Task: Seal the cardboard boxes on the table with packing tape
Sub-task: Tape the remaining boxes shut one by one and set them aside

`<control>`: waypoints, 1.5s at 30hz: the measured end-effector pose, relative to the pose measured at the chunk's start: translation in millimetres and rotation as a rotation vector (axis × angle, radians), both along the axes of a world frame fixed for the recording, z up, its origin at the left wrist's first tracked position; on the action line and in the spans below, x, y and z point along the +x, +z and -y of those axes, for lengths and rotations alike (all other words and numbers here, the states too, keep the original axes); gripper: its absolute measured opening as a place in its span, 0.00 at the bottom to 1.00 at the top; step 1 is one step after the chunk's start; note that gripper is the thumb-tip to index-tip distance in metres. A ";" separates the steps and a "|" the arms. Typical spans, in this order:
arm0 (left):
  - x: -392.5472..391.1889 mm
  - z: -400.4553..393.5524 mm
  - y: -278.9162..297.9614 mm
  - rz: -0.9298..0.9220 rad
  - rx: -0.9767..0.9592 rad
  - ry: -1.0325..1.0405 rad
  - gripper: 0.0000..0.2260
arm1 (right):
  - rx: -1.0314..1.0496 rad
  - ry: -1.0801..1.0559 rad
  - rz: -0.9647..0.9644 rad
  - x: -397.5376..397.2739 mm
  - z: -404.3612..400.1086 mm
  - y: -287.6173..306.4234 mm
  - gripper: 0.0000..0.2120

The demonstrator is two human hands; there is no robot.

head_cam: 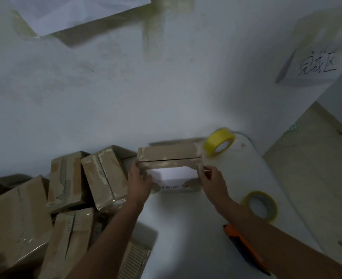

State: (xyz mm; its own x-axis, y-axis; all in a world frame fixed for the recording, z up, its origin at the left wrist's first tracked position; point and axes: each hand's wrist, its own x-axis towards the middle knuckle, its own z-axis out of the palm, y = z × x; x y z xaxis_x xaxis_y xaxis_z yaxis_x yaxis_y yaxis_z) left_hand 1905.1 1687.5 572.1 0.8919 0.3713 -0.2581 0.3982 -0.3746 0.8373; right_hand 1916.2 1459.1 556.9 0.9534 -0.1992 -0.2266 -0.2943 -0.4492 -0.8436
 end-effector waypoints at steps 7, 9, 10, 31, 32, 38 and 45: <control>-70.6 29.9 0.6 -0.062 0.077 -0.128 0.35 | 0.006 -0.096 0.084 -84.8 19.4 -6.7 0.16; -86.9 28.9 -1.6 -0.057 0.111 -0.162 0.34 | -0.002 -0.085 0.078 -103.2 30.6 -6.7 0.12; -95.6 28.0 -3.7 -0.058 0.133 -0.183 0.33 | -0.024 -0.072 0.069 -112.4 37.6 -8.0 0.10; -98.1 15.4 -26.9 0.229 0.537 -0.754 0.33 | -0.445 0.127 -0.406 -185.9 118.2 -33.6 0.12; -98.1 15.1 -26.2 0.234 0.532 -0.760 0.34 | -0.488 0.154 -0.389 -188.3 120.9 -31.3 0.10; -104.0 19.2 -22.8 0.234 0.524 -0.823 0.35 | -0.381 -0.050 -0.130 -184.9 145.0 -3.2 0.11; -107.4 42.8 -22.0 0.261 0.483 -1.024 0.33 | -0.212 -0.069 0.288 -148.9 130.0 82.2 0.19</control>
